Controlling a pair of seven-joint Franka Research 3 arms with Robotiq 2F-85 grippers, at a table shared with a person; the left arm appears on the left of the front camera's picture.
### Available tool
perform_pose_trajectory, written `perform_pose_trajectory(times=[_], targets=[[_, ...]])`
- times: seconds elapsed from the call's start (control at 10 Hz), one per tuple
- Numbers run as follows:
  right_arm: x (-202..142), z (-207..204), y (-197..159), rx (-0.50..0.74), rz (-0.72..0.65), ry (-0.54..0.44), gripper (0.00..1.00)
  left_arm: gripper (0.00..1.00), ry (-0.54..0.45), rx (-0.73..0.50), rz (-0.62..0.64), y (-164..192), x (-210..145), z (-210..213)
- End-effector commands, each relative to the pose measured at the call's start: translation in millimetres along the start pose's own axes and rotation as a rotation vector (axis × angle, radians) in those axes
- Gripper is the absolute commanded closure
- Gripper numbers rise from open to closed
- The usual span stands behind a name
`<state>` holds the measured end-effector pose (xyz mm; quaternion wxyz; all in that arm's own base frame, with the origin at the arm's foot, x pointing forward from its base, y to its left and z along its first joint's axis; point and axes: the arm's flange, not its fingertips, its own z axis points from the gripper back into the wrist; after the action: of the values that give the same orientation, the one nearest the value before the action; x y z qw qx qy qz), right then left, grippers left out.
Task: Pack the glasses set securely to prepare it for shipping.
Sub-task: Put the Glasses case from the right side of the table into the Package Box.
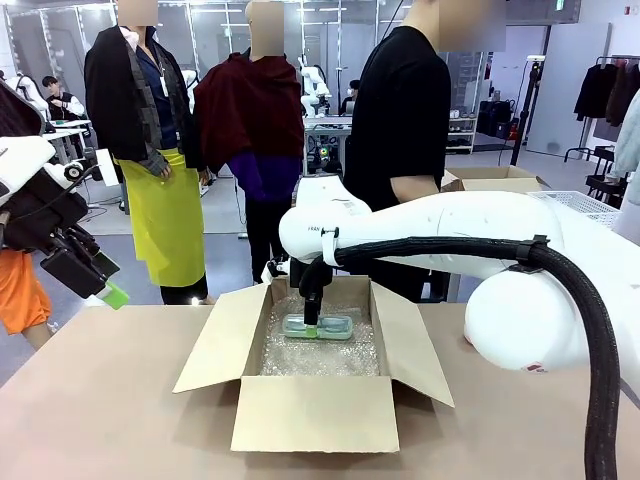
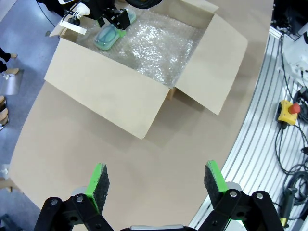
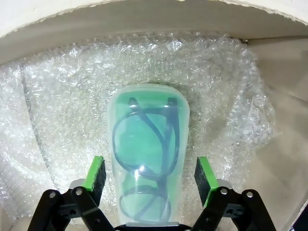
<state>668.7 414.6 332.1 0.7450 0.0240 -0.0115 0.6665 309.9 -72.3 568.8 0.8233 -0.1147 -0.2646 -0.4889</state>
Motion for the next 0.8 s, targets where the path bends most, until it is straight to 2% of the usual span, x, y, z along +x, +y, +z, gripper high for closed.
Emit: perform_pose_trajectory(times=[0.0,0.2,0.3,0.6,0.7], targets=[[-8,37,17,0.005,-0.006,0.04,0.07,0.0,-0.004,-0.016,-0.017,1,-3,1],[-45,105,52,0.022,-0.037,0.04,0.07,0.0,-0.004,-0.016,-0.017,1,-3,1],[-67,122,63,0.03,-0.066,0.025,0.07,0.0,-0.004,-0.016,-0.017,1,-3,1],[-99,147,90,-0.021,-0.154,-0.036,0.07,0.0,-0.004,-0.016,-0.017,1,-3,1],[-121,155,96,-0.033,-0.226,-0.067,0.07,0.0,-0.004,-0.016,-0.017,1,-3,1]])
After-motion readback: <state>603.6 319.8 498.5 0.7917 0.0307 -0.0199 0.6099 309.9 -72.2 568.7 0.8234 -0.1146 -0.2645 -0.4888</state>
